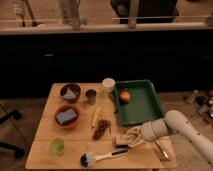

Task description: Place eraser in table surface

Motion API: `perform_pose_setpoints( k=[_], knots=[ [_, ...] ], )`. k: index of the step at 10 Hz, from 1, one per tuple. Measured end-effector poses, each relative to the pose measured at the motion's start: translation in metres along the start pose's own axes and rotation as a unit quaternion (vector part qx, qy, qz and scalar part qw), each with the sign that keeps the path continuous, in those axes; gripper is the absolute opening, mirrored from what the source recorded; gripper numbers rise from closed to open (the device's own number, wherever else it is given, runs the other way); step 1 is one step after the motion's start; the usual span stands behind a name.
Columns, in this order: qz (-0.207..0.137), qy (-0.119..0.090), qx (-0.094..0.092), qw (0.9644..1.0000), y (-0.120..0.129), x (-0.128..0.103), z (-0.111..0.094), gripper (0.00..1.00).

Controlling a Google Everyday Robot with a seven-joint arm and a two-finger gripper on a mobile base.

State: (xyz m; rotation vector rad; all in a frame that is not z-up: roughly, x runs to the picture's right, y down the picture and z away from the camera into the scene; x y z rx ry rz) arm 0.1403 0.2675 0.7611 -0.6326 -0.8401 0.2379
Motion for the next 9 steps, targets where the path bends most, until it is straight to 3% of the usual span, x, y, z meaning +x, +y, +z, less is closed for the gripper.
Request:
perform_pose_setpoints(
  k=[6,9],
  knots=[
    [-0.008,-0.013,0.012,0.9998,-0.0042,0.0011,-0.0041,0.77],
    [-0.015,-0.014,0.005,0.9998,-0.0054,-0.0037,-0.0076,0.80]
  ],
)
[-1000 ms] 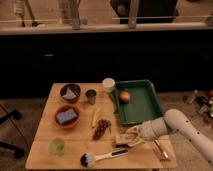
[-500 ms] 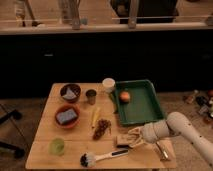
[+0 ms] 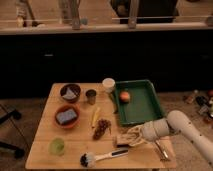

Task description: Place eraser in table surface

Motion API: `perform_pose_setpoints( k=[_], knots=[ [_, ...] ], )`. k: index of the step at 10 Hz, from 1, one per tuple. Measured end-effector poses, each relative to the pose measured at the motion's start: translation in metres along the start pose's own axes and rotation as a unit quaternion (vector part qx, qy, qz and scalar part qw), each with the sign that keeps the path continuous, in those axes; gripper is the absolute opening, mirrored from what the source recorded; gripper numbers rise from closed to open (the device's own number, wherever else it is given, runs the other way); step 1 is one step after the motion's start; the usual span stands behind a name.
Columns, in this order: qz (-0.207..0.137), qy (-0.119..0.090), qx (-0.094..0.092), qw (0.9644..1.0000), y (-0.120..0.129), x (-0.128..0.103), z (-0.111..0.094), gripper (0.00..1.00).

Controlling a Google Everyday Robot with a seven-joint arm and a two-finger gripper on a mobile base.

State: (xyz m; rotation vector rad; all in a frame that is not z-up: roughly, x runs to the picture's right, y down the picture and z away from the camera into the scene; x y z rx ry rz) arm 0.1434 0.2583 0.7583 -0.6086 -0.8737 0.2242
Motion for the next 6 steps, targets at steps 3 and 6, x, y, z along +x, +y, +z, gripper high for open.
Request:
perform_pose_setpoints(
  k=[3,6],
  knots=[
    [-0.003,0.003,-0.004,1.0000,-0.002,-0.004,-0.004,0.80],
    [-0.009,0.009,0.010,0.9999,-0.006,-0.005,-0.021,0.80]
  ],
)
